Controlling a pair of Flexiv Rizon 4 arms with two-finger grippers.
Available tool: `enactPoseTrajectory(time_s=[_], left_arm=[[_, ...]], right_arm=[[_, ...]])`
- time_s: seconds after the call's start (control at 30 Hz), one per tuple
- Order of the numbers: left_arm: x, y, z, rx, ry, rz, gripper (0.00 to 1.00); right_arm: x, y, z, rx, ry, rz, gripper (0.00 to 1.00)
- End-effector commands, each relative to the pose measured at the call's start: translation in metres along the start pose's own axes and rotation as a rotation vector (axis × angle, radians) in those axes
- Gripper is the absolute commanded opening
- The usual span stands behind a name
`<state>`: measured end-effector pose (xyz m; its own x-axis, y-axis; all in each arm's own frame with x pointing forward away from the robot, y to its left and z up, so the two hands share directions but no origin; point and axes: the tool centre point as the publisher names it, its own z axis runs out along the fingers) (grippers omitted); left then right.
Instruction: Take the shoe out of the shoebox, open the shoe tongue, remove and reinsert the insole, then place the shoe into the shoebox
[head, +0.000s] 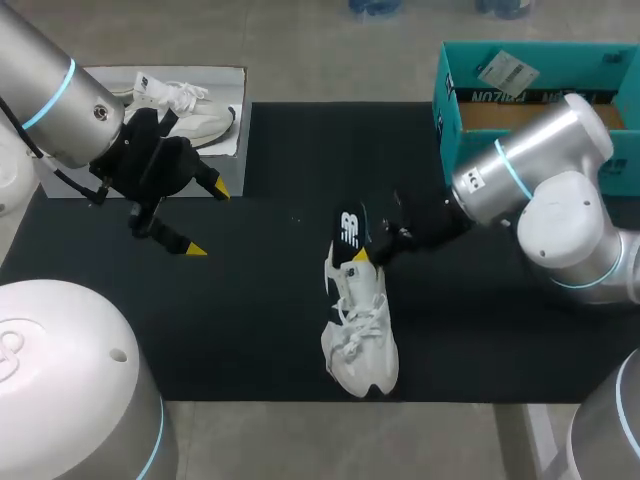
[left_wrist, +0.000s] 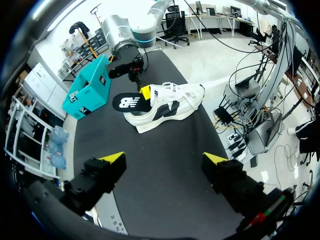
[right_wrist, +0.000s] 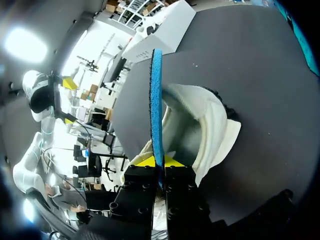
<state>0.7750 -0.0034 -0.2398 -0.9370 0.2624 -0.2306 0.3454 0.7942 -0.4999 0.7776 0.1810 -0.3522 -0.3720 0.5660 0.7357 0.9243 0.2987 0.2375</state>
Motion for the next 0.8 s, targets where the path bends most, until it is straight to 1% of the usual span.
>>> enactPoseTrajectory(time_s=[0.03, 0.13, 0.2, 0.23, 0.27, 0.3, 0.33, 0.4, 0.47, 0.57, 0.63, 0.77, 0.8], left_arm=[[0.0, 0.0, 0.0, -0.003, 0.0, 0.0, 1.0], [0.0, 0.0, 0.0, -0.003, 0.0, 0.0, 1.0], [0.0, 0.0, 0.0, -0.003, 0.0, 0.0, 1.0], [0.0, 0.0, 0.0, -0.003, 0.0, 0.0, 1.0], [0.0, 0.0, 0.0, -0.003, 0.0, 0.0, 1.0], [0.0, 0.0, 0.0, -0.003, 0.0, 0.0, 1.0], [0.0, 0.0, 0.0, -0.003, 0.0, 0.0, 1.0], [0.0, 0.0, 0.0, -0.003, 0.0, 0.0, 1.0], [0.0, 0.0, 0.0, -0.003, 0.0, 0.0, 1.0], [0.0, 0.0, 0.0, -0.003, 0.0, 0.0, 1.0], [0.0, 0.0, 0.0, -0.003, 0.0, 0.0, 1.0], [0.0, 0.0, 0.0, -0.003, 0.0, 0.0, 1.0], [0.0, 0.0, 0.0, -0.003, 0.0, 0.0, 1.0]], right_arm=[[-0.005, -0.007, 0.013, -0.009, 0.012, 0.01, 0.0], [-0.006, -0.006, 0.01, -0.012, 0.012, 0.013, 0.0], [-0.004, -0.002, 0.005, -0.019, 0.004, 0.003, 0.4], [-0.003, 0.001, 0.002, -0.023, 0.0, -0.005, 0.46], [-0.001, 0.003, -0.001, -0.024, -0.006, -0.012, 0.49], [0.0, 0.006, -0.004, -0.027, -0.01, -0.019, 0.49], [0.001, 0.009, -0.008, -0.029, -0.014, -0.025, 0.53], [0.003, 0.013, -0.013, -0.031, -0.021, -0.033, 0.5], [0.002, 0.018, -0.016, -0.032, -0.027, -0.043, 0.49], [0.002, 0.025, -0.02, -0.033, -0.034, -0.053, 0.43], [0.001, 0.029, -0.022, -0.031, -0.036, -0.057, 0.4], [-0.001, 0.034, -0.023, -0.026, -0.036, -0.064, 0.37], [-0.001, 0.035, -0.023, -0.024, -0.036, -0.066, 0.35]])
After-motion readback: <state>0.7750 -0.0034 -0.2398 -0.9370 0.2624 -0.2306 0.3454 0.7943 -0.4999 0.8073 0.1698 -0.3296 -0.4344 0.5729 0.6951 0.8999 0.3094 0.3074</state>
